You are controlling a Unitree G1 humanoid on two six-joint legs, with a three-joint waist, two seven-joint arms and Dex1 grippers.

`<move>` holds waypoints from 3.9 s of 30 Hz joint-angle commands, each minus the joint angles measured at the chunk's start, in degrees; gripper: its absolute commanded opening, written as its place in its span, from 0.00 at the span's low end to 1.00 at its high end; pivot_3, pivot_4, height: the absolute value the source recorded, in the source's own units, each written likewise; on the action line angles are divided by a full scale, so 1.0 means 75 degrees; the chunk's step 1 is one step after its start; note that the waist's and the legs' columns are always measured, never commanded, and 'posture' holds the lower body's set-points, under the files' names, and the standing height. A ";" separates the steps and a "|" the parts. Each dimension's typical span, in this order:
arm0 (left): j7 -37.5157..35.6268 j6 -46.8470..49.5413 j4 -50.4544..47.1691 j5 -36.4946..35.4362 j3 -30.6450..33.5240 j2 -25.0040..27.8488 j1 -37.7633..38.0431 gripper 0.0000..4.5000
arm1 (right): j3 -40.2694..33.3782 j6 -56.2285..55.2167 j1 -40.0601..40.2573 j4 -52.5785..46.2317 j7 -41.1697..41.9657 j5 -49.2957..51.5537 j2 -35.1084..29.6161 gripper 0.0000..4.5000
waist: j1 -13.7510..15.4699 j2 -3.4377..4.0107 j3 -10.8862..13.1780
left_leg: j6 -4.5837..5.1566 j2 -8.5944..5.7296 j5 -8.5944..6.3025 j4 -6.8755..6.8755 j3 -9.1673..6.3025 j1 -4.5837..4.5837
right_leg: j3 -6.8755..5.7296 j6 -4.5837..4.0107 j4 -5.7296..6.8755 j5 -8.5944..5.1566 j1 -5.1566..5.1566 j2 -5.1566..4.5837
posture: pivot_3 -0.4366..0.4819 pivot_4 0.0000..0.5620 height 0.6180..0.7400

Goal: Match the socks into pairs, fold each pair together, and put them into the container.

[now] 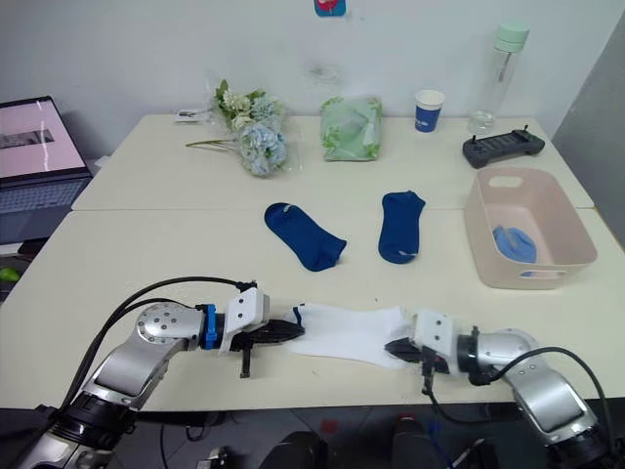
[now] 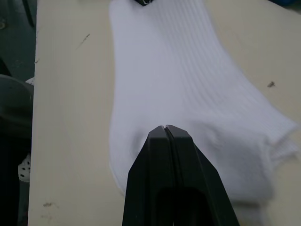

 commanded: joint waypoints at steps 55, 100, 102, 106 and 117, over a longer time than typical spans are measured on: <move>0.0537 -0.0016 0.0278 0.0568 -0.1611 -0.1701 -0.1470 0.00 | -0.1342 0.3328 -0.1190 0.1111 -0.0288 0.2174 -0.0342 0.01 | -0.0006 -0.0002 0.0002 | 0.0001 -0.0008 -0.0001 -0.0005 0.0008 -0.0010 | -0.0002 -0.0001 -0.0010 0.0000 -0.0006 0.0000 | 0.48 0.27 1.00; -0.0093 0.1345 -0.2340 -0.0199 0.1560 0.1701 0.0349 0.00 | 0.0569 0.4421 -0.3057 0.0666 -0.0739 0.3266 0.1843 0.01 | -0.0200 0.0003 0.0001 | 0.0001 0.0010 -0.0001 -0.0010 -0.0005 -0.0010 | -0.0002 0.0001 -0.0001 -0.0001 -0.0019 -0.0001 | 0.48 0.27 1.00; 0.0027 0.1403 -0.2283 -0.0282 0.1720 0.1698 0.0466 0.00 | 0.0606 0.4330 -0.3206 0.0885 -0.0816 0.3175 0.2143 0.01 | -0.0187 0.0002 0.0001 | 0.0001 0.0010 -0.0001 -0.0011 -0.0004 -0.0010 | -0.0001 0.0001 -0.0002 -0.0001 -0.0019 -0.0001 | 0.48 0.27 1.00; 0.0243 0.1478 -0.2300 -0.0310 0.1802 0.1630 0.0424 0.00 | 0.0642 0.4366 -0.3345 0.0969 -0.0589 0.3109 0.2230 0.25 | -0.0167 0.0002 0.0002 | 0.0001 0.0010 0.0000 -0.0009 -0.0009 -0.0015 | -0.0002 0.0000 -0.0004 0.0000 -0.0020 -0.0006 | 0.48 0.27 1.00; 0.0583 0.1404 -0.2370 -0.0782 0.1555 0.0935 -0.0215 0.00 | 0.0096 0.4898 -0.3289 0.0423 -0.0399 0.3382 0.1641 1.00 | -0.0153 0.0002 0.0003 | 0.0000 0.0008 -0.0001 -0.0011 -0.0008 -0.0016 | -0.0002 0.0000 -0.0004 0.0000 -0.0023 -0.0005 | 0.48 0.27 1.00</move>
